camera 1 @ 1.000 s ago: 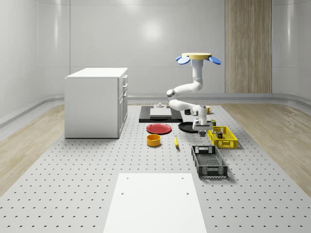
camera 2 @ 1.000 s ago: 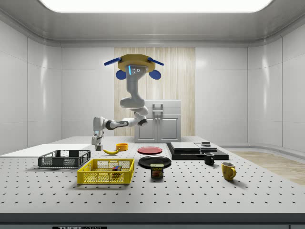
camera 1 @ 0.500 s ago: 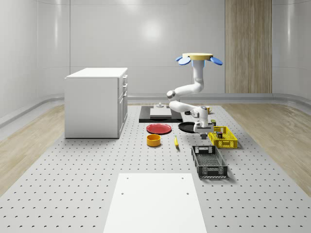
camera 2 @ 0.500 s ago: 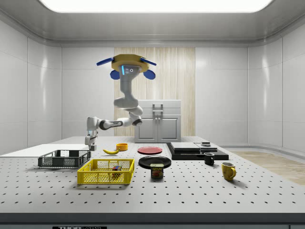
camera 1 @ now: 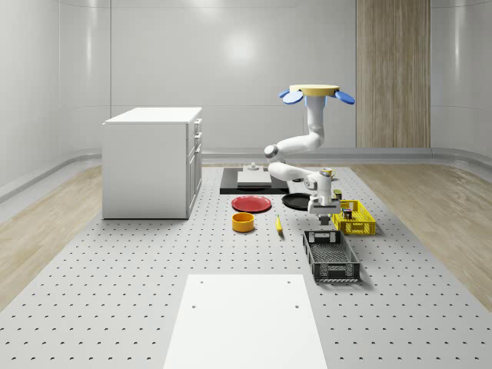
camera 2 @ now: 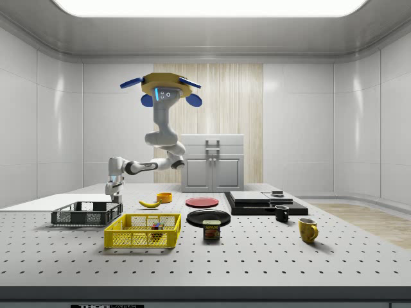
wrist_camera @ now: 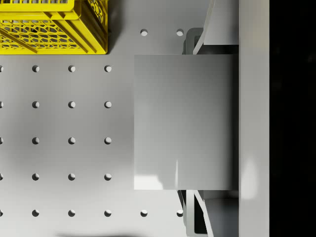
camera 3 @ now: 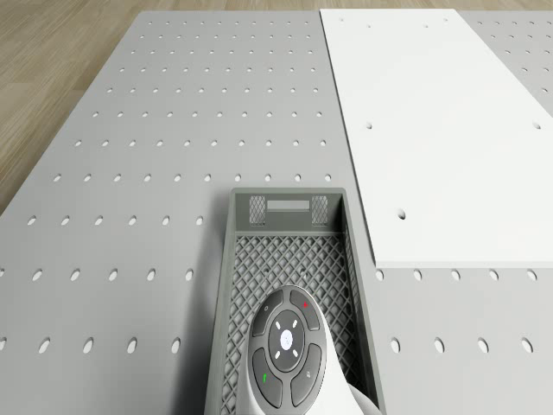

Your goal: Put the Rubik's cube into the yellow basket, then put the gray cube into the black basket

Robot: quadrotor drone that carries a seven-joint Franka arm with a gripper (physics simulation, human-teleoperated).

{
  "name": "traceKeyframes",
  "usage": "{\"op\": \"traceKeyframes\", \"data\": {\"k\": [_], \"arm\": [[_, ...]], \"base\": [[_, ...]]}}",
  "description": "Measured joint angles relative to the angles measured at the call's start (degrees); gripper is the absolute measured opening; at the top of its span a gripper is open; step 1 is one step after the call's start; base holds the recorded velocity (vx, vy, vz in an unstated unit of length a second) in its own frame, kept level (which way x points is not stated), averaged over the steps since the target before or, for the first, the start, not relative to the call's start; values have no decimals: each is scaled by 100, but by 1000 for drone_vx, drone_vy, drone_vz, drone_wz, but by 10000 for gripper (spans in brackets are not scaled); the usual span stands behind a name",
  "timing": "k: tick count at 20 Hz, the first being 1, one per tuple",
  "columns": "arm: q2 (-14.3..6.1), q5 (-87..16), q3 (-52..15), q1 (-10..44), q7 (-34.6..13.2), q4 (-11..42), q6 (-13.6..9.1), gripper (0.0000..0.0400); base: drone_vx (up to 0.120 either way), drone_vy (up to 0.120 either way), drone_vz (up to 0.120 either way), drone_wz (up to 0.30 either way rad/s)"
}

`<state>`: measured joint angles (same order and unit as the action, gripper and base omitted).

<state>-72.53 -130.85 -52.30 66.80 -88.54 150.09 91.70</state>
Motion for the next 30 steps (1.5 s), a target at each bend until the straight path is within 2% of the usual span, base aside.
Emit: {"op": "traceKeyframes", "data": {"k": [15,30], "arm": [[-18,12,-5,15,-12,-2,16,250],[-33,21,-9,28,-22,-4,30,250]], "base": [[120,0,-3,0],[0,-13,-112,0]]}}
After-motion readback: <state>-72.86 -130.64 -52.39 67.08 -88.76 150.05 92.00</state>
